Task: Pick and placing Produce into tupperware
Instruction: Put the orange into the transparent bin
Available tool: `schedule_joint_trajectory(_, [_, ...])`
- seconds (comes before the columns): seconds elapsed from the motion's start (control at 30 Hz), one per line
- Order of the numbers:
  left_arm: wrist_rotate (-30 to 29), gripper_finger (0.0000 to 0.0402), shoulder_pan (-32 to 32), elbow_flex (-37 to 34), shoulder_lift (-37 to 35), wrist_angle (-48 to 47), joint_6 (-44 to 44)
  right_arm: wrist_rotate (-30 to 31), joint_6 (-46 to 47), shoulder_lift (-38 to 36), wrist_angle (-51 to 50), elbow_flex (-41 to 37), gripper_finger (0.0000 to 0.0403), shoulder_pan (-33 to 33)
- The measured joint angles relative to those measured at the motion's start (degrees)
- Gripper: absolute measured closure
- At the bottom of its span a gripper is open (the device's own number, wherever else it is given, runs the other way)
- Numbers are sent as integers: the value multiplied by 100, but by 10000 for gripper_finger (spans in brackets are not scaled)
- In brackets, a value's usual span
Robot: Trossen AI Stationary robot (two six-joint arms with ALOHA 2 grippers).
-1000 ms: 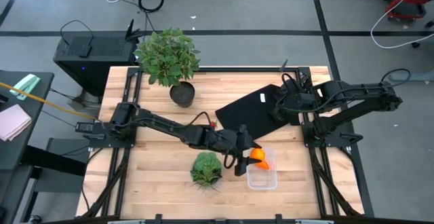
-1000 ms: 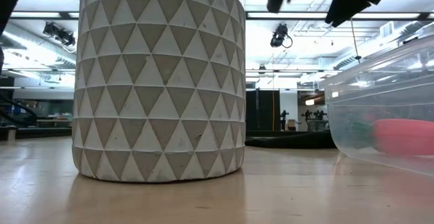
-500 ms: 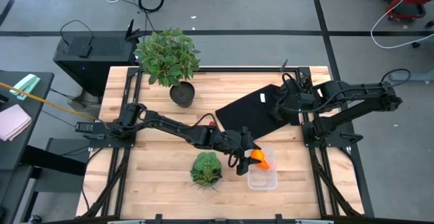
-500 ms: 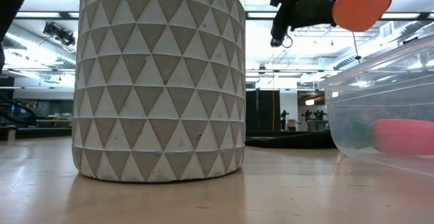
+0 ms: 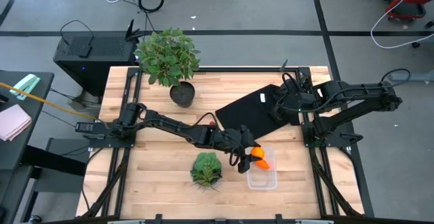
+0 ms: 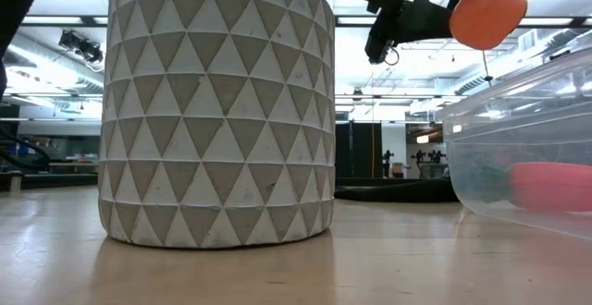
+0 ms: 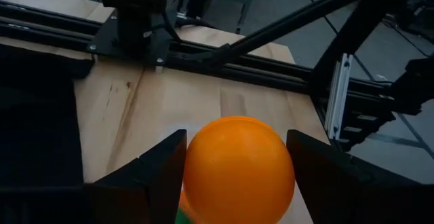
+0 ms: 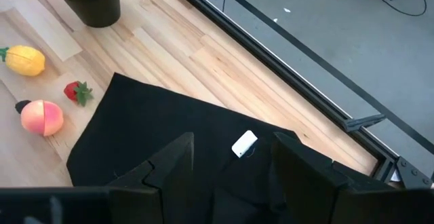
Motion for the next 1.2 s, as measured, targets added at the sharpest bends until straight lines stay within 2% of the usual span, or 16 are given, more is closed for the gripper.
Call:
schedule_joint_trajectory(0.5, [6, 152, 2, 0, -2, -328, 352, 0, -4, 0, -2, 0, 198, 0])
schedule_joint_trajectory(0.6, [238, 148, 4, 0, -2, -353, 446, 0, -4, 0, -2, 0, 198, 0])
schedule_joint_trajectory(0.77, [534, 154, 4, 2, 201, -318, 374, 0, -11, 0, 6, 0, 198, 0])
schedule_joint_trajectory(1.2, [515, 153, 96, -2, 378, -174, 260, -2, -7, 2, 20, 0, 198, 0])
